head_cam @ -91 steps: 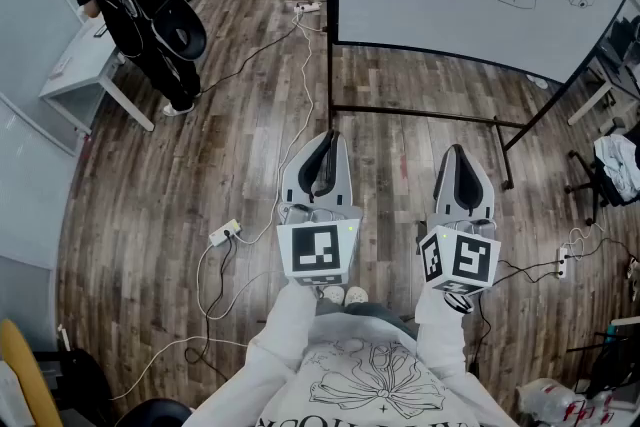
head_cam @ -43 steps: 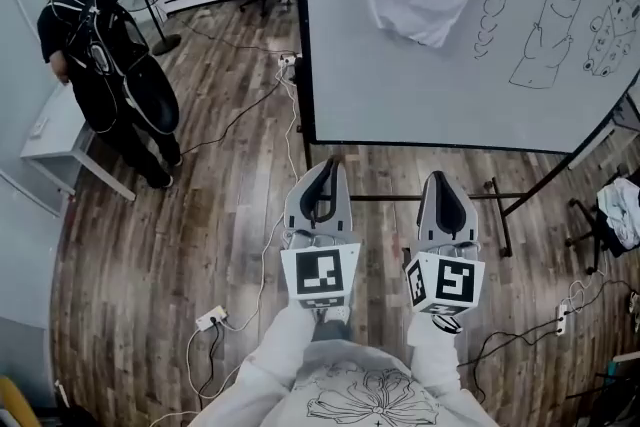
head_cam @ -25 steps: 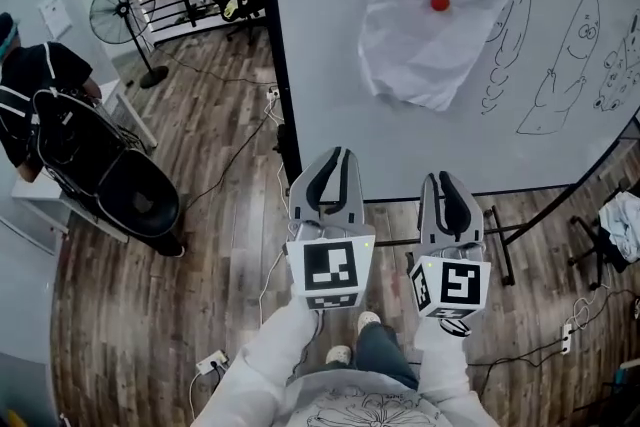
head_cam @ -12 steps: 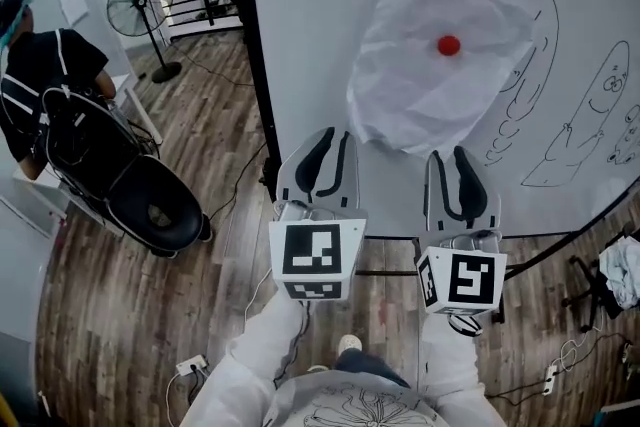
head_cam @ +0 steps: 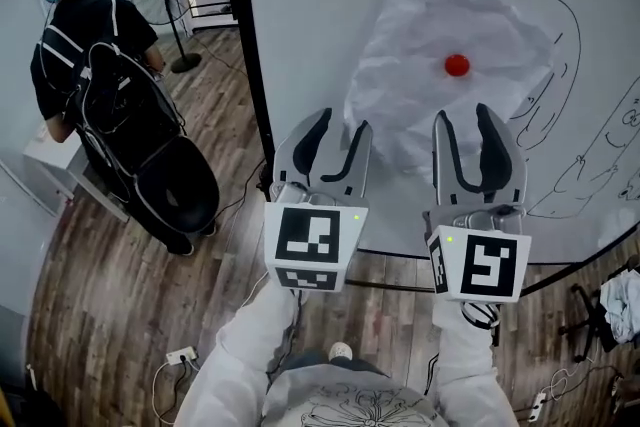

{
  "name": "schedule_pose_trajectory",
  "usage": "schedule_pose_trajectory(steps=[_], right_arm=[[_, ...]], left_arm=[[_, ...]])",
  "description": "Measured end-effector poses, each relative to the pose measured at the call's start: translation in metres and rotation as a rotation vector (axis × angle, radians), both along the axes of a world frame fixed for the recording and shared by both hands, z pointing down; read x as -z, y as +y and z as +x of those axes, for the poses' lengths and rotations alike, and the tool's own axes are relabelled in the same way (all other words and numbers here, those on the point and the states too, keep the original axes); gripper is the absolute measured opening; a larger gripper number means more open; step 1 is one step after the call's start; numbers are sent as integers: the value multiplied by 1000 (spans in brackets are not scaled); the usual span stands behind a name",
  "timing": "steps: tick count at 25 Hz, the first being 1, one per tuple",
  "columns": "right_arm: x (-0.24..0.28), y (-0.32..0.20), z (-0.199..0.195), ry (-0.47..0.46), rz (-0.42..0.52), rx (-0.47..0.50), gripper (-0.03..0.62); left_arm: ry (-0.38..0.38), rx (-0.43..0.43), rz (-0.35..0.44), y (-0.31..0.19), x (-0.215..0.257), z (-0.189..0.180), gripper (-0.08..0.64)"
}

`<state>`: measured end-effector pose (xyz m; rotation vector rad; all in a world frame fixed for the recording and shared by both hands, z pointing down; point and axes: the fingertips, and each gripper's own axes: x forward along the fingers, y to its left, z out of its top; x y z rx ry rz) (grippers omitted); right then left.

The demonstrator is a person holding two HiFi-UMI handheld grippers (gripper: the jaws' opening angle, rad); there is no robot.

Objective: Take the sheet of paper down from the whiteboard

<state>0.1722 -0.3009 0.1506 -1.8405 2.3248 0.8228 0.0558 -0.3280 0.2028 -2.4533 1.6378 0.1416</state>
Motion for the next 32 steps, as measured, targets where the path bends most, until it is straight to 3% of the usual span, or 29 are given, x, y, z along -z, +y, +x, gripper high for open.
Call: schedule_pose_trajectory(steps=[3,14,23,32], right_arm=[[8,-6,-2,30,13,-8,196],[21,-20,-2,72,15,-58,198],[32,-33,-8,77,-3,-100,198],[32,-43,-7,81,-26,-143,159]], left_arm=[[16,-3,6,-2,4,2,161],[6,-83,-48,-14,-1,14,160],[32,-107,-69,-16,-3,7,59],[19,-119,-70,-18,-3,9,40]])
